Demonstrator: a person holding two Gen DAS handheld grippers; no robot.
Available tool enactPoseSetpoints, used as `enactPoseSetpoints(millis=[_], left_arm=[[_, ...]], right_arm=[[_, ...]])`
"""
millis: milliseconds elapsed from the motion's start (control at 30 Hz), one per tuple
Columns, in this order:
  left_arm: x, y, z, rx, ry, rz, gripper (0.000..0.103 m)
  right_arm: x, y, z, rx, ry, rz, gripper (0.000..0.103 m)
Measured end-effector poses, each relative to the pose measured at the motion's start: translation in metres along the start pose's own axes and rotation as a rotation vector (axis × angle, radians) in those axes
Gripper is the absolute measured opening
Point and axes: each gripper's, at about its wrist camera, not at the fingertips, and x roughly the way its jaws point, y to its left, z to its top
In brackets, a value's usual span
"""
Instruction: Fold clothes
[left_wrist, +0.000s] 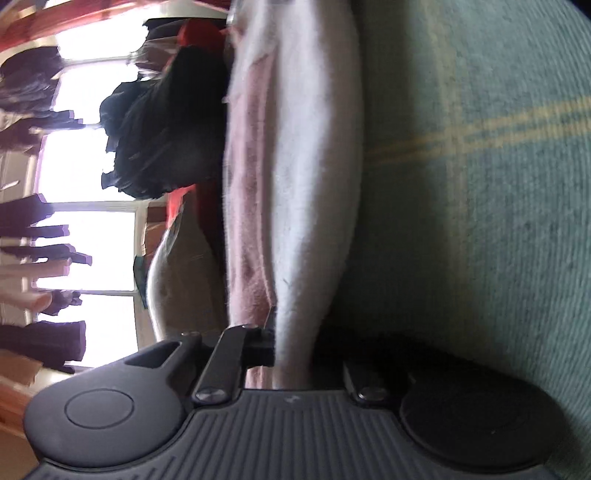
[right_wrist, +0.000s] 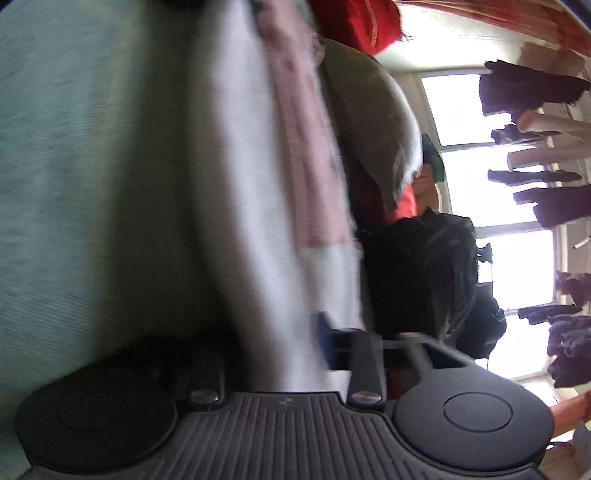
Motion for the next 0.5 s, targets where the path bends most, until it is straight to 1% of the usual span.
enactPoseSetpoints(millis=[67,100,133,167,200,233,267,300,333,367,400,467,500], left_arm=[[-0.002,0.004,-0.003,-0.018,-0.007,-0.010,0.009],[-0.002,0.005,-0.003,-0.008,-0.007,-0.011,0.013],[-0.002,0.007,-0.003,0.009,-0.005,-0.009,0.017],[-0.002,0.008,-0.004,0.023,-0.003,-0.002,0.024],[-0.002,0.009,-0.004,0.022,-0.002,0.007,0.033],[-0.002,0.009,-0.005,0.015,0.000,0.015,0.036],[-0.001,0.010,-0.007,0.008,0.002,0.024,0.038],[0.001,0.010,-0.006,-0.006,0.008,0.021,0.034],[0.001,0.008,-0.005,-0.020,0.016,0.014,0.030],[0.002,0.005,-0.003,-0.029,0.023,-0.001,0.015],[0.002,0.002,-0.003,-0.031,0.029,-0.021,0.006],[0.002,0.002,-0.003,-0.038,0.027,-0.021,0.006],[0.002,0.005,-0.004,-0.051,0.025,-0.029,0.008]], right_arm=[[-0.001,-0.004,-0.002,0.035,-0.011,0.003,0.017],[-0.001,-0.007,-0.002,0.035,-0.011,0.003,0.018],[-0.001,-0.010,-0.002,0.029,-0.009,-0.001,0.026],[-0.001,-0.010,-0.002,0.010,-0.012,-0.021,0.036],[-0.001,-0.009,-0.001,-0.014,-0.015,-0.048,0.039],[0.000,-0.009,0.000,-0.022,-0.014,-0.051,0.039],[0.001,-0.010,0.000,-0.015,-0.009,-0.042,0.036],[0.004,-0.011,0.001,0.002,-0.005,-0.027,0.034],[0.005,-0.011,0.001,0.019,-0.003,-0.013,0.021],[0.006,-0.010,0.001,0.035,-0.001,-0.001,0.016],[0.007,-0.010,0.000,0.051,0.000,0.011,0.015],[0.007,-0.013,-0.001,0.076,-0.002,0.025,0.015],[0.006,-0.015,-0.002,0.082,-0.003,0.029,0.015]])
